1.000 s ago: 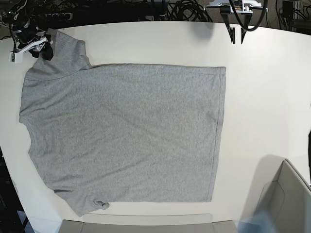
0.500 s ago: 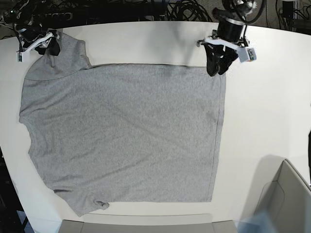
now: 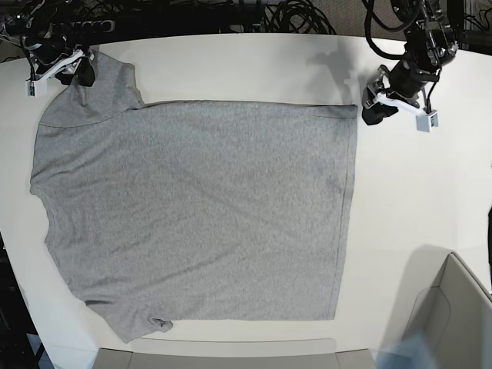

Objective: Fold the T-shirt properly
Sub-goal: 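Lower the left gripper to the other shoulder corner and grasp both, then lift the shoulder edge with both grippers and fold it over the shirt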

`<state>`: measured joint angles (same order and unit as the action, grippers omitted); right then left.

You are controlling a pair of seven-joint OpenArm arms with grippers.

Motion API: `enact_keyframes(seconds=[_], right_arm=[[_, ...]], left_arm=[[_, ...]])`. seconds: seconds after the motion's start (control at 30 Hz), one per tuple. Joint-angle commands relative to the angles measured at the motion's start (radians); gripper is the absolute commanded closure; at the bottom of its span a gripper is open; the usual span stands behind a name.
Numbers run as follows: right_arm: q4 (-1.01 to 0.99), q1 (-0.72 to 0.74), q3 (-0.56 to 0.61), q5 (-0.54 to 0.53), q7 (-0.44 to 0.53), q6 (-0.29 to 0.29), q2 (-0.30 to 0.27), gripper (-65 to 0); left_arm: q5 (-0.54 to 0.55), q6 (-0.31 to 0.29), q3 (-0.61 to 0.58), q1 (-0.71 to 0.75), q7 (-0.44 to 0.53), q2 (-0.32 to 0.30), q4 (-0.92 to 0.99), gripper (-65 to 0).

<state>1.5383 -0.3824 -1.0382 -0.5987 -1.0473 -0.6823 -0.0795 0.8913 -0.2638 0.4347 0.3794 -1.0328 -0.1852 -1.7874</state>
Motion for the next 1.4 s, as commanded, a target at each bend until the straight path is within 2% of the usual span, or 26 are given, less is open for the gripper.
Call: enact_keyframes(seconds=[0.0, 0.07, 0.1, 0.47, 0.7, 0.87, 0.93, 1.0, 1.1, 1.17, 1.27, 1.37], right_arm=[[-0.019, -0.025, 0.006, 0.148, -0.159, -0.016, 0.01, -30.9], [-0.019, -0.025, 0.006, 0.148, -0.159, -0.016, 0.011, -30.9], [-0.019, -0.025, 0.006, 0.148, -0.159, -0.016, 0.011, -30.9], [-0.019, -0.025, 0.008, 0.148, -0.159, -0.016, 0.01, -30.9], [-0.017, -0.028, 0.051, 0.148, -0.159, -0.016, 0.011, -30.9], [-0.017, -0.04, 0.105, 0.148, -0.159, -0.016, 0.013, -30.1], [-0.017, -0.048, 0.135, 0.148, -0.156, -0.016, 0.013, -25.3], [-0.017, -0.049, 0.152, 0.148, -0.155, -0.016, 0.008, -16.2], [-0.015, -0.049, 0.149, 0.148, -0.158, -0.016, 0.005, -0.2], [0.011, -0.063, 0.152, 0.156, -0.156, -0.016, 0.004, 0.0], [0.135, -0.091, 0.146, 0.188, -0.153, -0.016, 0.02, 0.0], [0.259, -0.119, 0.129, 0.216, -0.152, -0.016, 0.06, 0.0]], left_arm=[[0.012, -0.035, 0.008, 0.007, 0.006, -0.009, -0.001, -21.4], [0.01, -0.076, 0.003, 0.007, 0.004, -0.009, 0.021, -21.4], [0.007, -0.078, 0.002, 0.005, 0.004, -0.009, 0.028, -21.4], [0.007, -0.081, -0.003, -0.058, -0.004, -0.009, 0.171, -21.3], [0.006, -0.075, -0.136, -0.084, 0.006, -0.009, 0.176, -21.3], [0.006, -0.075, -0.144, -0.113, 0.015, 0.005, 0.28, -21.2], [0.006, -0.076, -0.144, -0.132, 0.042, 0.005, 0.314, -21.0], [0.006, -0.078, -0.145, -0.133, 0.067, 0.005, 0.32, -18.5], [0.006, -0.078, -0.145, -0.115, 0.07, 0.003, 0.32, -7.4], [0.006, -0.075, -0.145, -0.107, 0.072, 0.002, 0.317, 0.0], [0.007, -0.076, -0.145, -0.075, 0.065, -0.021, 0.306, 0.0], [0.007, -0.075, -0.144, -0.021, 0.087, -0.032, 0.24, 0.0]])
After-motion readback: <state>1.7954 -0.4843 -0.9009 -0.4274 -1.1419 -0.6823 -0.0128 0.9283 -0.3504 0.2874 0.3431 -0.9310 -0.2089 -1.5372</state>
